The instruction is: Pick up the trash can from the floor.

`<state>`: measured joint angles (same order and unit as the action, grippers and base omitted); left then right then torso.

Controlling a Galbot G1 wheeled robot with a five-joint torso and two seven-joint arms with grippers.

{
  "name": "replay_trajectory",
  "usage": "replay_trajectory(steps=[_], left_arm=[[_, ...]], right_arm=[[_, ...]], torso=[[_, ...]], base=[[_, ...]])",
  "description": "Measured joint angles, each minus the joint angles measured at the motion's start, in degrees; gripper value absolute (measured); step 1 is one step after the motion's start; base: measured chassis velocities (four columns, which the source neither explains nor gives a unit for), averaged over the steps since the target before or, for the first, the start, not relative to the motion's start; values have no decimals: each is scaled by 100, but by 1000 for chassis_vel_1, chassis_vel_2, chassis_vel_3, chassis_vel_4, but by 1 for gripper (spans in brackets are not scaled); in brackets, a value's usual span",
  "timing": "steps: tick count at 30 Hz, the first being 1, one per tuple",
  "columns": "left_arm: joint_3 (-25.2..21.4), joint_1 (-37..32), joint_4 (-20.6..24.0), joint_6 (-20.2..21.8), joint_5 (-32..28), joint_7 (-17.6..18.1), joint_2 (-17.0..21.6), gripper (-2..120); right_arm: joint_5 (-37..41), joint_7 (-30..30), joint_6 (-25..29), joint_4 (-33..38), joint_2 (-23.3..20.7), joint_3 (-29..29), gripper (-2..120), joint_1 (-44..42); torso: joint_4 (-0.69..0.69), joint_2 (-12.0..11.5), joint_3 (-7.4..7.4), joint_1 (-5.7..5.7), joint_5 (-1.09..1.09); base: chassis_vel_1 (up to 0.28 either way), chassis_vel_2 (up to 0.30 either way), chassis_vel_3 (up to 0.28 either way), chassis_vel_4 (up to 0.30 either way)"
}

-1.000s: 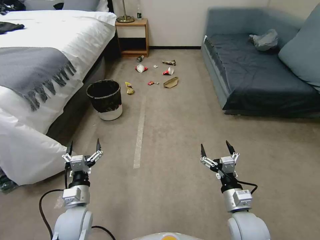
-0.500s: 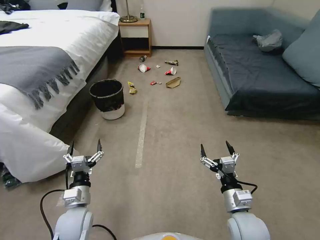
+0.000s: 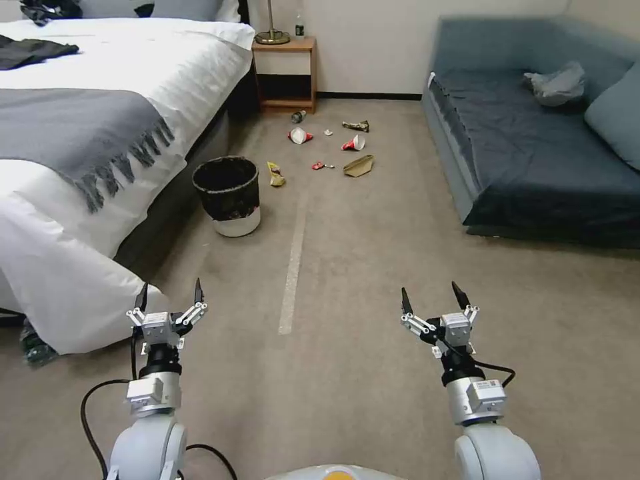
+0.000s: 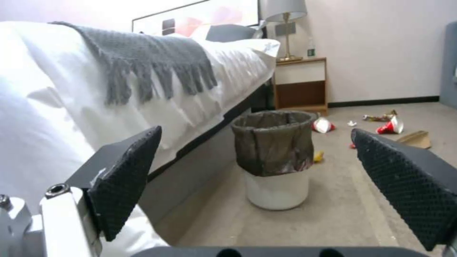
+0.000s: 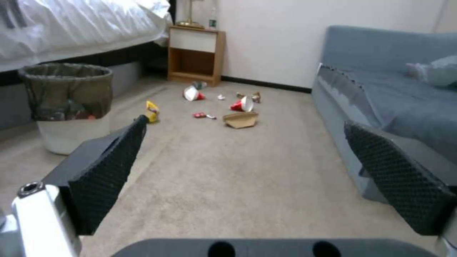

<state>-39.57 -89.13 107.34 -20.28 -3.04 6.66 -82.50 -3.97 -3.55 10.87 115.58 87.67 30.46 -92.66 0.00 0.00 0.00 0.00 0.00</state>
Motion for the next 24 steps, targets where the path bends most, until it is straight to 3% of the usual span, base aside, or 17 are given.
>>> replay_trajectory(steps=[12, 24], left_arm=[[-6, -17, -26, -38, -69, 0, -1, 98], [-10, -14, -92, -239, -121, -157, -39, 100]], right_arm=[[95, -63, 37, -29, 7, -18, 100, 58], [82, -382, 442, -133, -11, 87, 100, 93]], torso=[[0, 0, 0, 0, 0], [0, 0, 0, 0, -1]], base=[[0, 0, 0, 0], [0, 0, 0, 0]])
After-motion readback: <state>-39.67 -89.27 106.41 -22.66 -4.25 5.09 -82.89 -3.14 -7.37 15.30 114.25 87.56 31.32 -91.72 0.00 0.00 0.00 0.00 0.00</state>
